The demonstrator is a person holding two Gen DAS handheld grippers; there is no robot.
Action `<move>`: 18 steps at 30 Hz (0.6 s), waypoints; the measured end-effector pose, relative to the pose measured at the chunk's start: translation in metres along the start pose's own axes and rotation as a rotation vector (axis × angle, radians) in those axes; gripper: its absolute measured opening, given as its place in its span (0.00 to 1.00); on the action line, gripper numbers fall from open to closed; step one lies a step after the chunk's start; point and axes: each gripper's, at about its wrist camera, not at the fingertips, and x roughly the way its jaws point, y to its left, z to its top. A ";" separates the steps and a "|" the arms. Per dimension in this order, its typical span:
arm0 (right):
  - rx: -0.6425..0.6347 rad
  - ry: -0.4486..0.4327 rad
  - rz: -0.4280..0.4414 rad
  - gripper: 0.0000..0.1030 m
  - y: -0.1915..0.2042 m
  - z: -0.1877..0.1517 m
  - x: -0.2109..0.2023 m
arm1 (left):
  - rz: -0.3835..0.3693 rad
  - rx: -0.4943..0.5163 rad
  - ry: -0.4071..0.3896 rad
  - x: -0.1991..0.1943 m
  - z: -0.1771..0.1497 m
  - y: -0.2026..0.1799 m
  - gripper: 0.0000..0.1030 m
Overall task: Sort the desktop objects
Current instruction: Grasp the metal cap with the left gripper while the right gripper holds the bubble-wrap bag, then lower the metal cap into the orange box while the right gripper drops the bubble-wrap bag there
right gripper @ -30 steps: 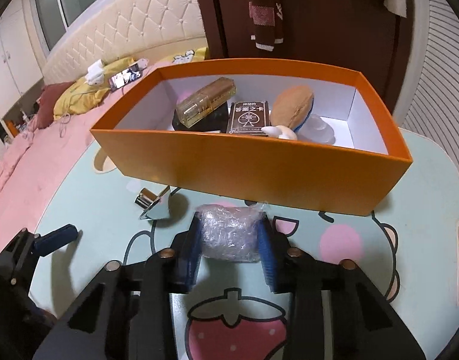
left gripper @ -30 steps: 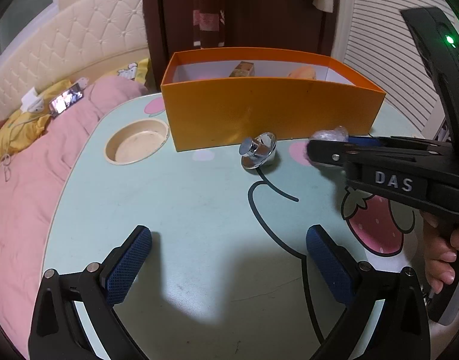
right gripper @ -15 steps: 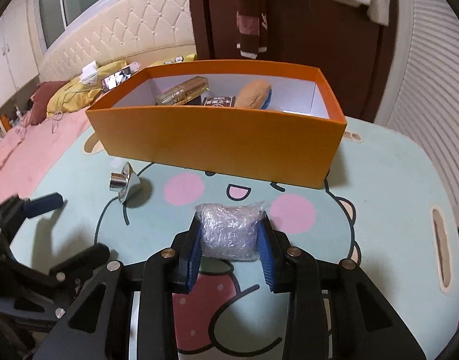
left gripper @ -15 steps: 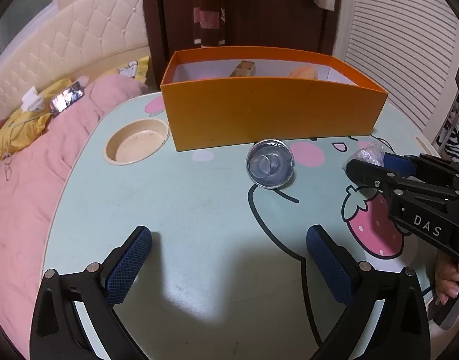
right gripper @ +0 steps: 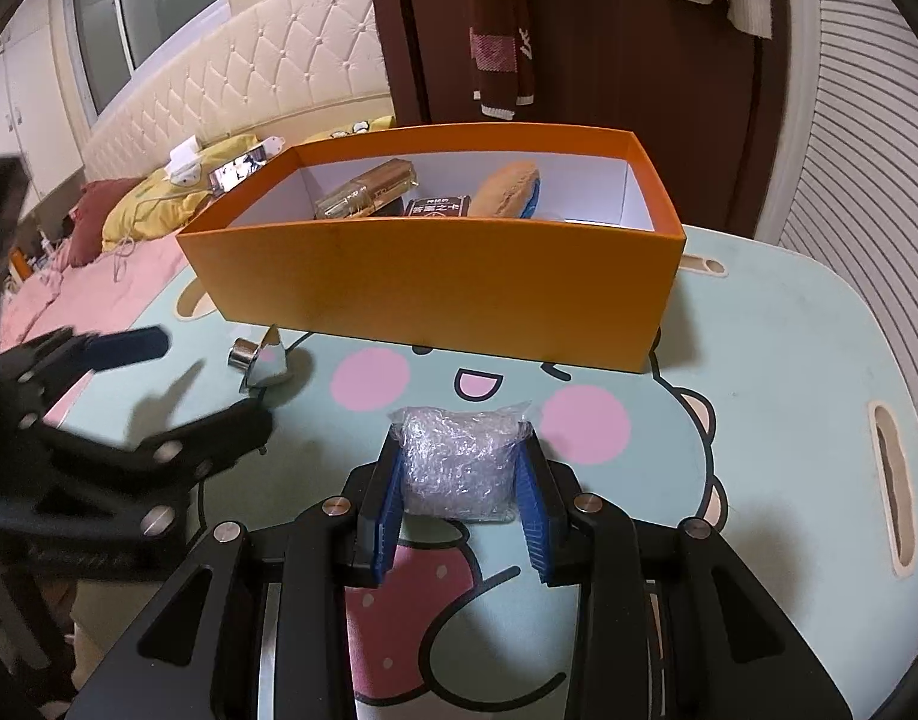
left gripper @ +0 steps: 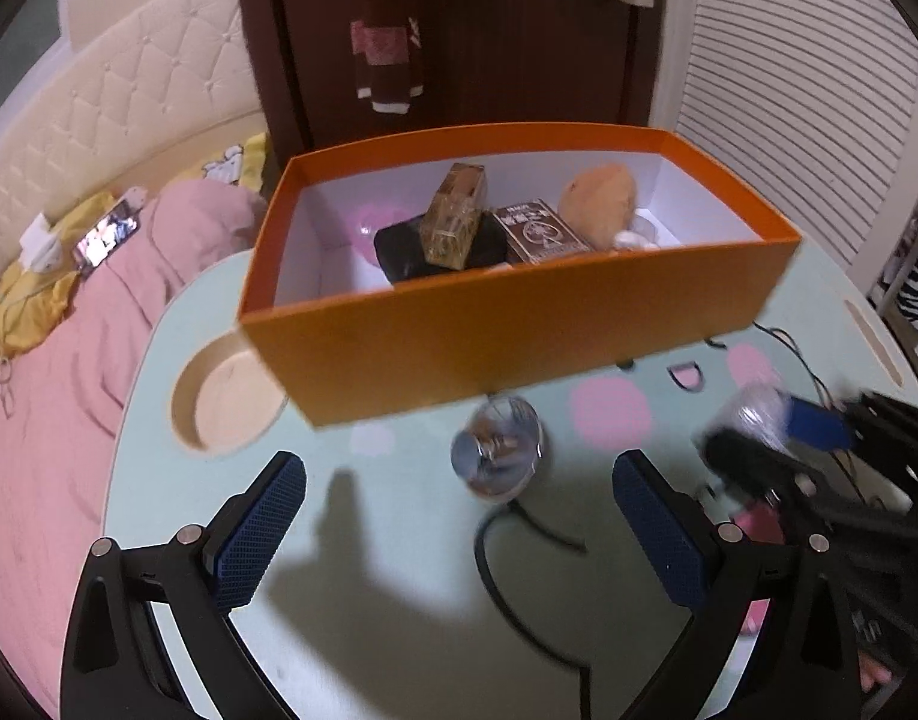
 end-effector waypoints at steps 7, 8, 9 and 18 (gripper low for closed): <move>0.010 -0.003 0.010 0.34 -0.002 -0.001 0.000 | -0.067 0.004 -0.001 0.008 0.004 0.007 0.27; 0.011 -0.003 0.010 0.34 -0.002 -0.001 0.000 | -0.075 0.014 0.000 0.007 0.002 0.008 0.27; 0.011 -0.003 0.010 0.34 -0.002 -0.001 0.000 | -0.082 0.011 -0.005 0.005 0.000 0.011 0.27; 0.026 -0.008 0.020 0.34 -0.002 -0.003 -0.002 | -0.173 -0.097 -0.144 -0.044 -0.011 0.036 0.27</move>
